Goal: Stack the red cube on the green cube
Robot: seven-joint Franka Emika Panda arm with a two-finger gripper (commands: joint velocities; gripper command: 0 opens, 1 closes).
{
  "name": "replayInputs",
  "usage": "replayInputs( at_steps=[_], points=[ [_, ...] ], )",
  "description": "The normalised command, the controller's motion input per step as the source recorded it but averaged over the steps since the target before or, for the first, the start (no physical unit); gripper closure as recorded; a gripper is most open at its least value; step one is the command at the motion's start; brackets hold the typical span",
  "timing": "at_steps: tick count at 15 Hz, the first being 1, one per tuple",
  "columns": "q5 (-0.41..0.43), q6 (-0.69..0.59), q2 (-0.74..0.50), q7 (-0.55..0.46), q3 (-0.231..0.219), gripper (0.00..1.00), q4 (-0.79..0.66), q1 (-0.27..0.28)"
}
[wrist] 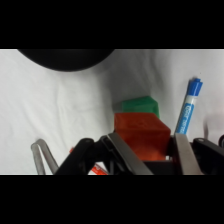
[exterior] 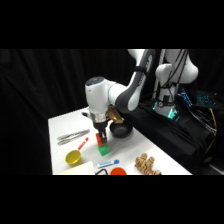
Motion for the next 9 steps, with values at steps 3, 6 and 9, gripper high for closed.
replayInputs(
  at_steps=[3,6,9],
  points=[
    [0.104,0.07,0.11,-0.16,0.077,0.75,0.15,-0.058],
    [0.106,0.07,0.1,-0.16,0.069,0.75,0.14,-0.05],
    [0.103,0.06,0.07,-0.16,0.057,0.75,0.12,-0.046]
  ],
)
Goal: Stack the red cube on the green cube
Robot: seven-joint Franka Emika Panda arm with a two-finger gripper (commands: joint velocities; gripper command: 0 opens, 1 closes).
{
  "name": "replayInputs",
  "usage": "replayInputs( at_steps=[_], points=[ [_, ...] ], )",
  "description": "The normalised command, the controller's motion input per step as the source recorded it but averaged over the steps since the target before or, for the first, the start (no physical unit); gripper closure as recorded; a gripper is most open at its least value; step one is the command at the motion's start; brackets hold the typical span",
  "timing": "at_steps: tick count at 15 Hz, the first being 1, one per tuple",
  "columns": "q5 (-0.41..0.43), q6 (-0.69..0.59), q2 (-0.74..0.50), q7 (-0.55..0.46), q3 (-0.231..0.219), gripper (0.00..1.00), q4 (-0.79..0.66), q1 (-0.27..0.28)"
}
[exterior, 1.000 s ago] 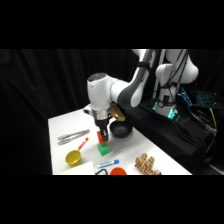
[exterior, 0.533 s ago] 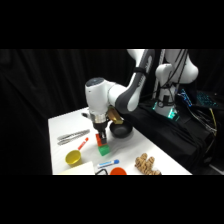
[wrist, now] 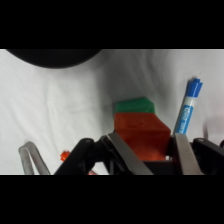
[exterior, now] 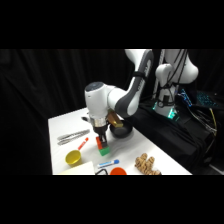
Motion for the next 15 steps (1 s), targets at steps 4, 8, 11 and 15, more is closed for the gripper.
replayInputs(
  at_steps=[4,8,11,15],
  points=[
    [0.104,0.03,0.04,-0.14,0.044,0.19,0.09,-0.042],
    [0.097,0.0,0.0,-0.13,0.04,0.0,0.07,-0.034],
    [0.082,-0.05,-0.05,-0.11,0.034,0.0,0.05,-0.015],
    [0.077,-0.13,-0.15,-0.11,0.031,0.0,0.01,-0.01]
  ],
)
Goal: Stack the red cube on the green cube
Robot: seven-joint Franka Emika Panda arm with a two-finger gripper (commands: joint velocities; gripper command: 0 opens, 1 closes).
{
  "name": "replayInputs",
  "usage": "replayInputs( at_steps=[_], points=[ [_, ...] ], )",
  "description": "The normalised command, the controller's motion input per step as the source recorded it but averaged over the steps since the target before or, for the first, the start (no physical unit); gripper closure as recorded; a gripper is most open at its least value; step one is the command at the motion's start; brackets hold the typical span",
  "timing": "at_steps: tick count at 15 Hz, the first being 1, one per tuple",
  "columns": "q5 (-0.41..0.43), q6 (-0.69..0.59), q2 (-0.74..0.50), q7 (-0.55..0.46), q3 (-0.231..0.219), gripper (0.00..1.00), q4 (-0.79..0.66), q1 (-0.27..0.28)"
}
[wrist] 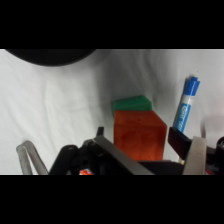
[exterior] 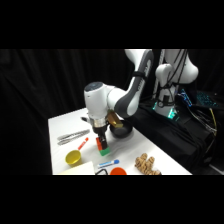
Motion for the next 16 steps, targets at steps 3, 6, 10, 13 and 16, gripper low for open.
replayInputs(
  at_steps=[3,6,10,13,16],
  points=[
    [0.059,-0.22,-0.23,-0.08,0.021,0.0,-0.01,0.007],
    [0.038,-0.26,-0.26,-0.06,0.025,0.0,-0.02,0.017],
    [0.033,-0.28,-0.33,-0.03,0.04,0.0,-0.04,0.015],
    [-0.009,-0.28,-0.37,0.01,0.036,0.0,-0.06,0.024],
    [-0.004,-0.3,-0.35,0.0,0.053,0.0,-0.06,0.005]
  ],
)
